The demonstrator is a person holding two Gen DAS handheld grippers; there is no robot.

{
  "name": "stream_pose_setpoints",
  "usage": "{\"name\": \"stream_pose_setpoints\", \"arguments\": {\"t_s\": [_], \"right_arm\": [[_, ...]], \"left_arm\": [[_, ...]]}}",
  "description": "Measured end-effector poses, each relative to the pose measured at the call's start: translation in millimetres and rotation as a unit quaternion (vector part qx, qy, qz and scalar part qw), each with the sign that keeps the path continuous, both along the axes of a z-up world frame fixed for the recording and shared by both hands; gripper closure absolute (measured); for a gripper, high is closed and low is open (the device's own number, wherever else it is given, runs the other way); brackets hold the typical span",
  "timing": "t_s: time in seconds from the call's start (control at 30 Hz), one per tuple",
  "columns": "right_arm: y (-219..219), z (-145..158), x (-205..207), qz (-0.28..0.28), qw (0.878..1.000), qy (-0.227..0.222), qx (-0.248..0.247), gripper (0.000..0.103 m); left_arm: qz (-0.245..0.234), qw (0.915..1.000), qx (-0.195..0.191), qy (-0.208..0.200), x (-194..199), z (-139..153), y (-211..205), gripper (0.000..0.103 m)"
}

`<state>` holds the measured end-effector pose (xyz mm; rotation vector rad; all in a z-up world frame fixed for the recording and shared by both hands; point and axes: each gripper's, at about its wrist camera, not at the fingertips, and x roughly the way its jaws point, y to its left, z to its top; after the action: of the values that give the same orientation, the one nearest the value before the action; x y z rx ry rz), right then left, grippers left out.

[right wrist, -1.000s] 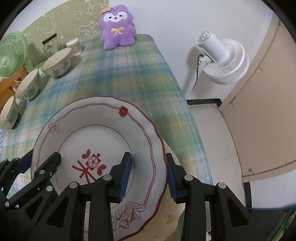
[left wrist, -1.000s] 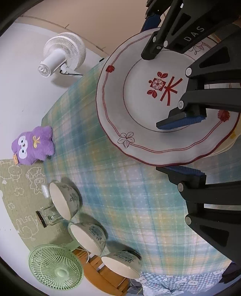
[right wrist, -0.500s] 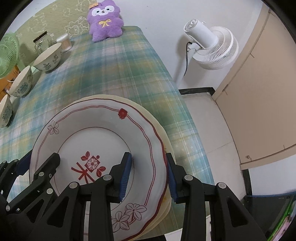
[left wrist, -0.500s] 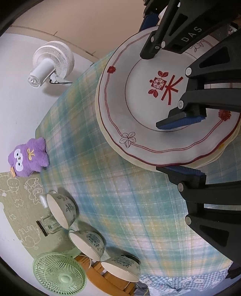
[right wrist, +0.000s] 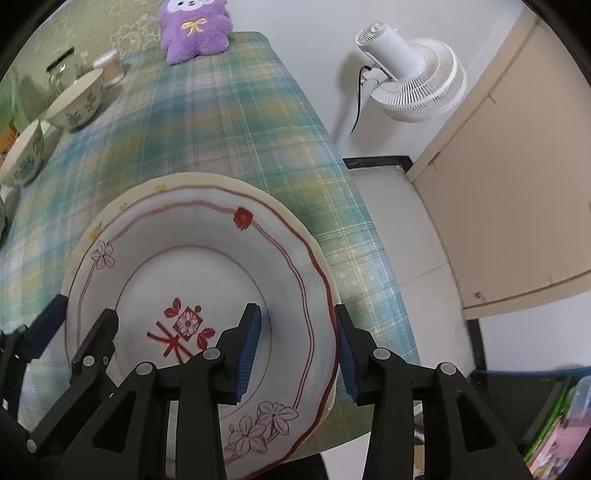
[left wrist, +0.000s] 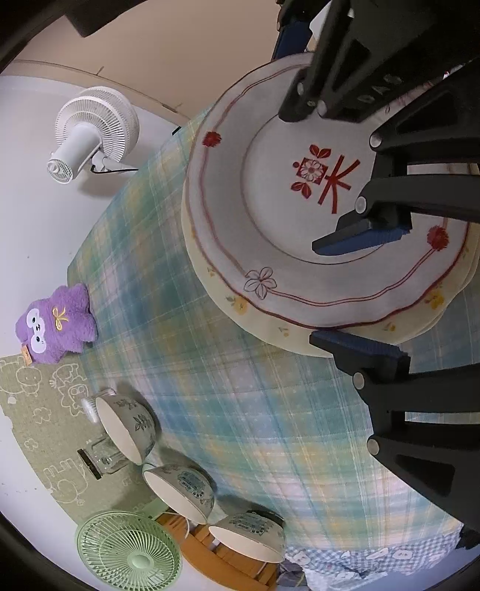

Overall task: Organize plates and bowls
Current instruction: 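Lift the red-patterned plate with the left tool and lower it onto the yellow-flower plates, then open the left tool and pull it back from the plate stack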

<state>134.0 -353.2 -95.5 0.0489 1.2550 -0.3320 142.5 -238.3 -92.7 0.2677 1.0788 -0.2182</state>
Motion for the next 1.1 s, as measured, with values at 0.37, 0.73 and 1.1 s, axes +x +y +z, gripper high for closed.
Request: {"name": "stream_pose_setpoints", "arguments": {"t_s": [0.37,0.73,1.1], "right_arm": [[-2,2,-2,0.017,0.999,-0.018,0.031,0.031],[17,56,-14,0.058,0.994,-0.082,0.038,0.024],[51,96,-1,0.133,0.983,-0.116,0.056,0.024]], "left_arm": [[-0.014,0.9996,-0.023,0.0,-7,5,5,0.04],[0.014,0.9985,-0.04,-0.035,-17,52,20,0.019],[0.112,0.9919,-0.034,-0.049,-5,82,63,0.019]]}}
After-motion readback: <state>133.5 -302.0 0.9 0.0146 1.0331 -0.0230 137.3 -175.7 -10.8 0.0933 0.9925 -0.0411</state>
